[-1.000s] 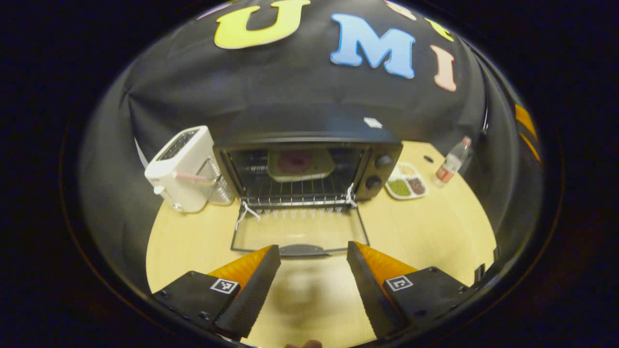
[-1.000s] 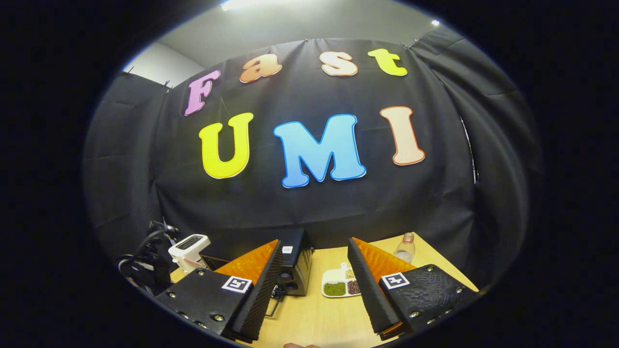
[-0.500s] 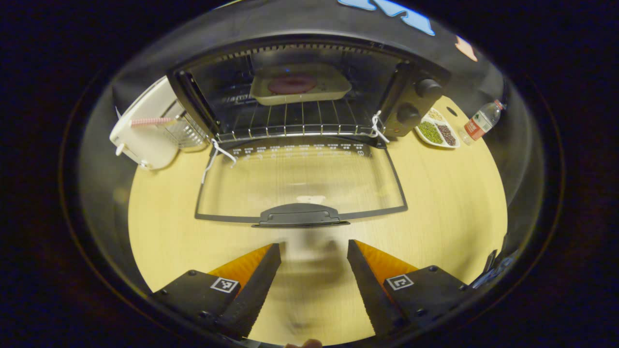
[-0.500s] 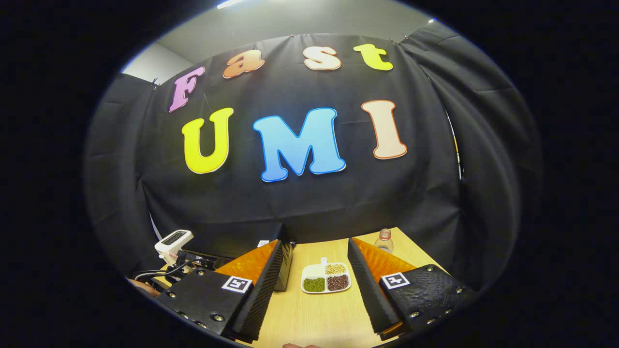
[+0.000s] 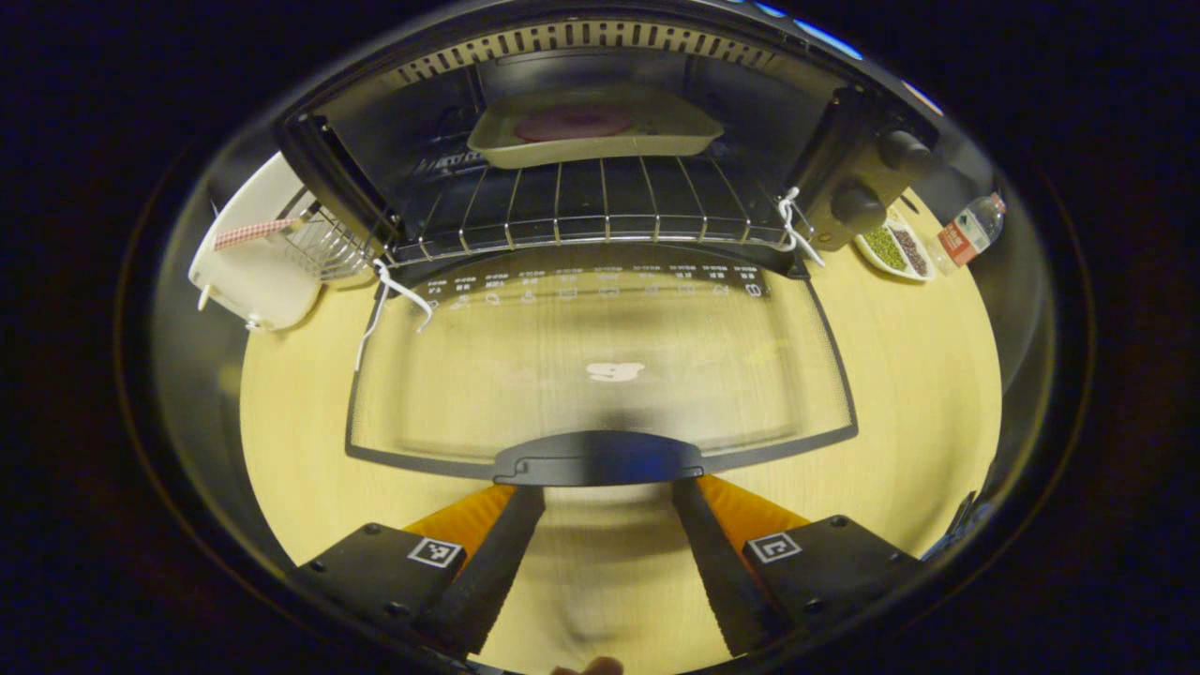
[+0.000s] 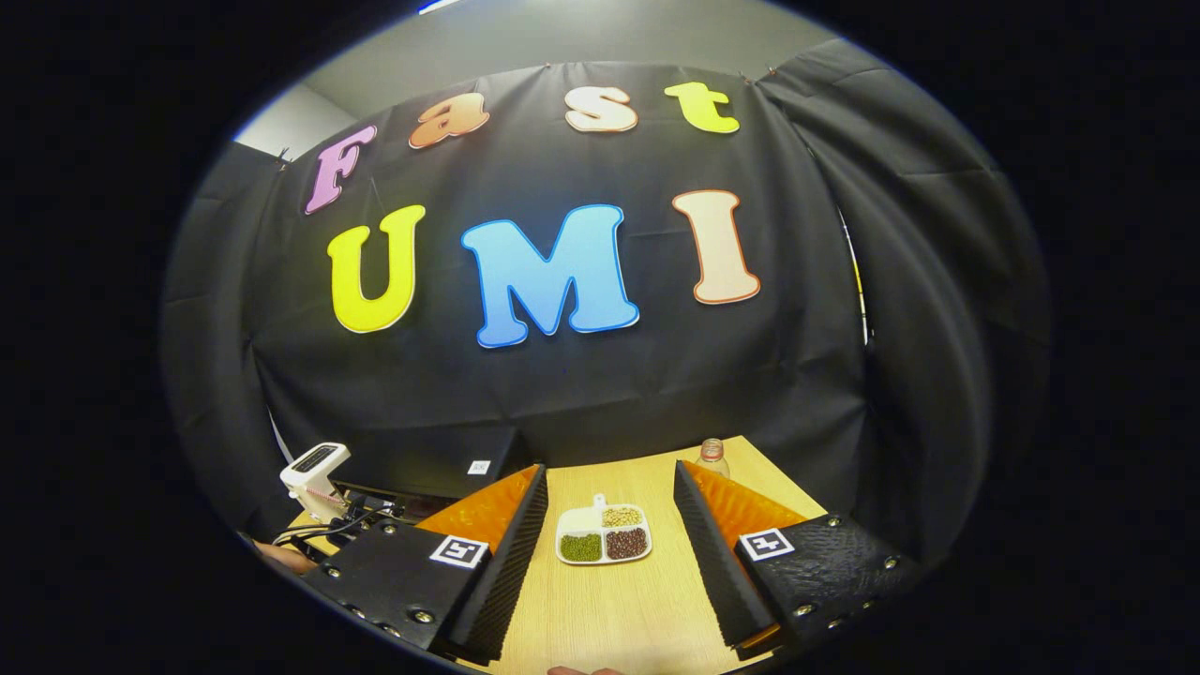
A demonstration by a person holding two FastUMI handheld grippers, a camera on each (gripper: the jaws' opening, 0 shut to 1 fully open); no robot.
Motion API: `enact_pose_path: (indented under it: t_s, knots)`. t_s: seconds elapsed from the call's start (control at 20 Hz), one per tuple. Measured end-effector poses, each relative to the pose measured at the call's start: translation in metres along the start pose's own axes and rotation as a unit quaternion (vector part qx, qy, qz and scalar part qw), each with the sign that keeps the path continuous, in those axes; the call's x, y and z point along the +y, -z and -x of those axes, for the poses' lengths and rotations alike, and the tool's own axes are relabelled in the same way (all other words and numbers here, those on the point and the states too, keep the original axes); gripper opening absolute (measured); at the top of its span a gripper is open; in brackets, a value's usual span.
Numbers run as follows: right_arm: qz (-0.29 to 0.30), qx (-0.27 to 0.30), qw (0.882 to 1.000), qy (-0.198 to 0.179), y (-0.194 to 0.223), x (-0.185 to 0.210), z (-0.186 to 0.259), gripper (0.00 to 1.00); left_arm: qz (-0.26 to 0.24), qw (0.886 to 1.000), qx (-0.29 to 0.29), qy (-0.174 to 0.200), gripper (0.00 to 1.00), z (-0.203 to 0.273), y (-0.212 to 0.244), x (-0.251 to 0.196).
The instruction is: Open the electric oven with the left hand, put the food in, and close the electric oven.
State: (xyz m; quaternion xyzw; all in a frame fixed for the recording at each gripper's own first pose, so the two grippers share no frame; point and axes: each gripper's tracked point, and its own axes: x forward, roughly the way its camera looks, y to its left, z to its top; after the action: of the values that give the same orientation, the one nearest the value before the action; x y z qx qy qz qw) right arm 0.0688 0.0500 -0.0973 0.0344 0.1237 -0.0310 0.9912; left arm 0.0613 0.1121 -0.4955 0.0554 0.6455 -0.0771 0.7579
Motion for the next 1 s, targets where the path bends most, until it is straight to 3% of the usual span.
enact_pose_path:
  t_s: [0.15, 0.25, 0.3, 0.4, 0.55, 0.65, 0.8, 1.0]
  knots:
    - [0.000, -0.003, 1.000, 0.002, -0.003, 0.000, 0.001, 0.83, -0.006, 1.000, -0.011, 0.001, 0.98, 0.007, -0.001, 0.000]
    - [0.001, -0.002, 1.000, -0.001, -0.002, 0.002, 0.001, 0.83, -0.007, 1.000, -0.025, 0.001, 0.98, 0.017, -0.002, 0.000]
    - [0.002, -0.002, 1.000, -0.004, -0.003, 0.004, 0.001, 0.83, -0.007, 0.999, -0.032, 0.002, 0.92, 0.023, -0.003, 0.000]
    - [0.008, 0.000, 1.000, -0.006, -0.004, 0.007, 0.002, 0.83, -0.008, 0.999, -0.051, 0.003, 0.95, 0.033, -0.004, 0.000]
    - [0.017, 0.000, 1.000, -0.006, -0.004, 0.014, 0.002, 0.83, -0.004, 0.997, -0.072, 0.006, 0.92, 0.044, -0.006, 0.000]
    - [0.024, 0.001, 1.000, -0.013, -0.003, 0.018, 0.004, 0.83, -0.002, 0.997, -0.080, 0.006, 0.98, 0.048, -0.009, 0.000]
    - [0.037, 0.006, 0.999, -0.021, -0.003, 0.018, 0.006, 0.83, -0.002, 0.995, -0.100, 0.002, 0.92, 0.060, -0.017, -0.001]
    - [0.031, 0.016, 0.999, -0.018, 0.004, 0.014, 0.007, 0.83, 0.006, 0.990, -0.138, -0.005, 0.96, 0.083, -0.031, -0.002]
